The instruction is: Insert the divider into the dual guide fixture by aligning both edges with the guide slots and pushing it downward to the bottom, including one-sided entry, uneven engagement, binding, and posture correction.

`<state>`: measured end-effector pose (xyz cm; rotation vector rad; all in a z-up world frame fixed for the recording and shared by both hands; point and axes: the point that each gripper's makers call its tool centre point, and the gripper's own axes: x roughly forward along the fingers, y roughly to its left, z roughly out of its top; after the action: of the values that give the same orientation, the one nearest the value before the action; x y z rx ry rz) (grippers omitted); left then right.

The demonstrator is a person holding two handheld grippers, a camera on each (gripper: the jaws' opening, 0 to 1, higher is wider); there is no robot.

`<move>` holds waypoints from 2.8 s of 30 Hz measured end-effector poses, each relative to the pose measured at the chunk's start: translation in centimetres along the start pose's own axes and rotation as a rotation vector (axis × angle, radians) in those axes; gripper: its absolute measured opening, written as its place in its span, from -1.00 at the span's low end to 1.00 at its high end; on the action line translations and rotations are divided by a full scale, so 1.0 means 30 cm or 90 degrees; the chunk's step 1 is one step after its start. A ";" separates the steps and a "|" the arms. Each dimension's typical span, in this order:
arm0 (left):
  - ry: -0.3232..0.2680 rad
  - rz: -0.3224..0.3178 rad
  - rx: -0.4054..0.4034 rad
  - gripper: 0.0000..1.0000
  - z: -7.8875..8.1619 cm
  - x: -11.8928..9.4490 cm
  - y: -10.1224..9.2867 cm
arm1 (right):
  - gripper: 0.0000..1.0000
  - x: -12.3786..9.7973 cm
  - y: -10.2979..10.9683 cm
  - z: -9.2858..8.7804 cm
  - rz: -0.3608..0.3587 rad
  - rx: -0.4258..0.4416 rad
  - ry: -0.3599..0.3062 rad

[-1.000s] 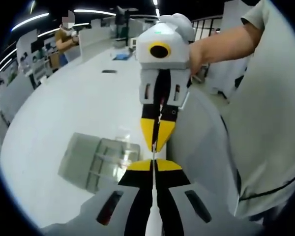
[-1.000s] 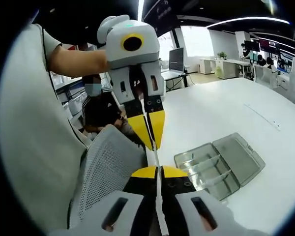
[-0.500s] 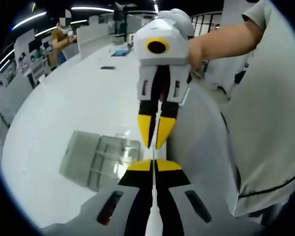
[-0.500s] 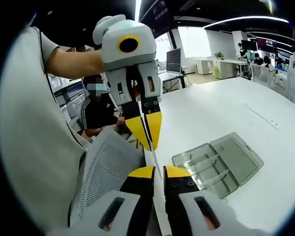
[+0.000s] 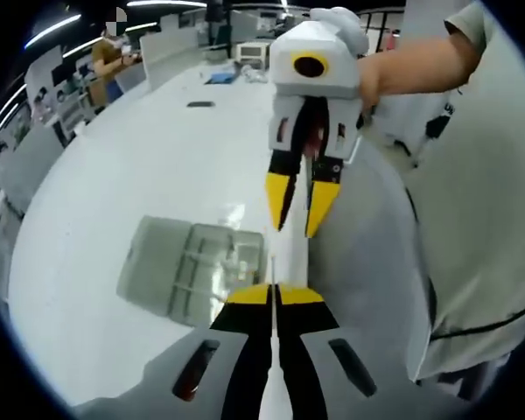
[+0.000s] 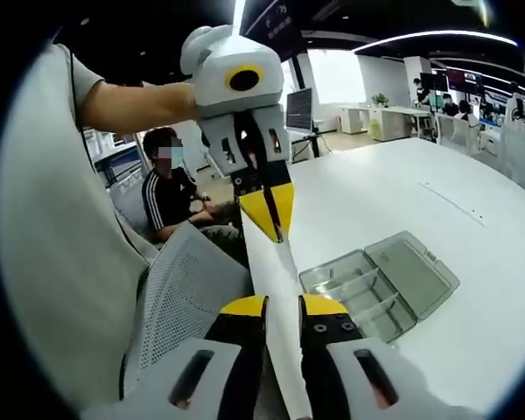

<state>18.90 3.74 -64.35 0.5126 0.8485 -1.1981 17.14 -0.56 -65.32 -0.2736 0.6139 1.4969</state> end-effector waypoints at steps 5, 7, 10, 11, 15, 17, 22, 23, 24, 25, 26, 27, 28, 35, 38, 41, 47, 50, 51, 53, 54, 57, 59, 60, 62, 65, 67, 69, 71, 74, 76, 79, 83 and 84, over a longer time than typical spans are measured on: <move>0.036 0.009 -0.006 -1.00 -0.022 -0.010 0.032 | -0.77 -0.010 -0.003 -0.024 -0.014 -0.006 0.014; 0.050 0.012 -0.011 -1.00 -0.033 -0.011 0.044 | -0.76 -0.012 -0.004 -0.033 -0.017 -0.008 0.017; 0.077 0.017 -0.015 -1.00 -0.054 -0.012 0.061 | -0.75 -0.018 -0.002 -0.035 -0.023 -0.006 0.018; 0.083 0.018 -0.015 -1.00 -0.058 -0.012 0.065 | -0.75 -0.019 -0.001 -0.035 -0.024 -0.007 0.017; 0.108 0.023 -0.018 -1.00 -0.069 -0.012 0.085 | -0.74 -0.021 0.001 -0.042 -0.029 -0.008 0.021; 0.118 0.028 -0.015 -1.00 -0.072 -0.012 0.097 | -0.74 -0.020 0.003 -0.051 -0.034 -0.013 0.029; 0.162 0.040 0.034 -1.00 -0.091 -0.003 0.121 | -0.74 -0.020 0.012 -0.057 -0.038 -0.019 0.032; 0.164 0.040 0.035 -1.00 -0.092 0.004 0.123 | -0.74 -0.020 0.013 -0.057 -0.038 -0.019 0.033; 0.167 0.041 0.034 -1.00 -0.094 0.008 0.128 | -0.74 -0.020 0.014 -0.058 -0.038 -0.020 0.033; 0.173 0.041 0.035 -1.00 -0.098 0.012 0.134 | -0.74 -0.020 0.015 -0.058 -0.039 -0.022 0.035; 0.177 0.042 0.038 -1.00 -0.100 0.015 0.138 | -0.74 -0.020 0.014 -0.059 -0.040 -0.022 0.035; 0.181 0.040 0.040 -1.00 -0.104 0.018 0.141 | -0.74 -0.022 0.015 -0.059 -0.040 -0.024 0.035; 0.183 0.038 0.042 -1.00 -0.106 0.020 0.142 | -0.74 -0.023 0.016 -0.058 -0.041 -0.023 0.034; 0.204 0.032 0.061 -1.00 -0.117 0.040 0.155 | -0.69 -0.027 0.014 -0.078 -0.044 -0.029 0.050; 0.209 0.030 0.074 -1.00 -0.113 0.050 0.158 | -0.66 -0.026 0.010 -0.083 -0.047 -0.031 0.053; 0.214 0.028 0.081 -1.00 -0.113 0.059 0.163 | -0.62 -0.024 0.004 -0.084 -0.050 -0.030 0.054; 0.227 0.030 0.091 -1.00 -0.123 0.072 0.184 | -0.49 -0.020 -0.007 -0.092 -0.061 -0.045 0.076; 0.228 0.028 0.095 -1.00 -0.122 0.081 0.193 | -0.48 -0.019 -0.011 -0.093 -0.066 -0.049 0.081; 0.230 0.028 0.094 -1.00 -0.124 0.085 0.197 | -0.48 -0.019 -0.011 -0.091 -0.066 -0.048 0.080; 0.230 0.026 0.093 -1.00 -0.130 0.090 0.204 | -0.47 -0.019 -0.010 -0.088 -0.067 -0.047 0.079; 0.232 0.026 0.093 -1.00 -0.132 0.091 0.206 | -0.47 -0.019 -0.010 -0.087 -0.068 -0.047 0.078; 0.233 0.023 0.094 -1.00 -0.134 0.093 0.205 | -0.46 -0.021 -0.013 -0.088 -0.069 -0.046 0.078; 0.234 0.021 0.093 -1.00 -0.135 0.096 0.206 | -0.46 -0.023 -0.016 -0.090 -0.069 -0.045 0.078; 0.235 0.020 0.094 -1.00 -0.137 0.099 0.207 | -0.46 -0.023 -0.016 -0.091 -0.070 -0.044 0.079; 0.237 0.018 0.095 -1.00 -0.139 0.103 0.209 | -0.46 -0.024 -0.019 -0.094 -0.070 -0.043 0.079; 0.238 0.016 0.095 -1.00 -0.139 0.107 0.211 | -0.45 -0.025 -0.019 -0.094 -0.070 -0.041 0.079; 0.241 0.015 0.095 -1.00 -0.141 0.111 0.214 | -0.45 -0.026 -0.017 -0.093 -0.069 -0.041 0.078; 0.242 0.015 0.092 -1.00 -0.143 0.116 0.216 | -0.44 -0.026 -0.019 -0.100 -0.069 -0.038 0.081; 0.246 0.015 0.092 -1.00 -0.148 0.121 0.217 | -0.42 -0.025 -0.021 -0.104 -0.069 -0.037 0.082; 0.251 0.016 0.093 -1.00 -0.154 0.126 0.220 | -0.41 -0.027 -0.020 -0.110 -0.068 -0.034 0.084; 0.252 0.017 0.092 -1.00 -0.156 0.130 0.224 | -0.41 -0.027 -0.021 -0.113 -0.068 -0.033 0.085; 0.254 0.016 0.091 -1.00 -0.157 0.136 0.226 | -0.40 -0.027 -0.022 -0.116 -0.068 -0.029 0.084; 0.257 0.016 0.091 -1.00 -0.162 0.144 0.233 | -0.39 -0.026 -0.023 -0.120 -0.068 -0.028 0.084; 0.257 0.016 0.090 -1.00 -0.165 0.146 0.234 | -0.39 -0.026 -0.021 -0.119 -0.068 -0.027 0.084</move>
<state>24.62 6.98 -71.39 0.8978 1.0998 -1.1538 17.04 -3.16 -67.96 -0.4336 0.6627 1.3984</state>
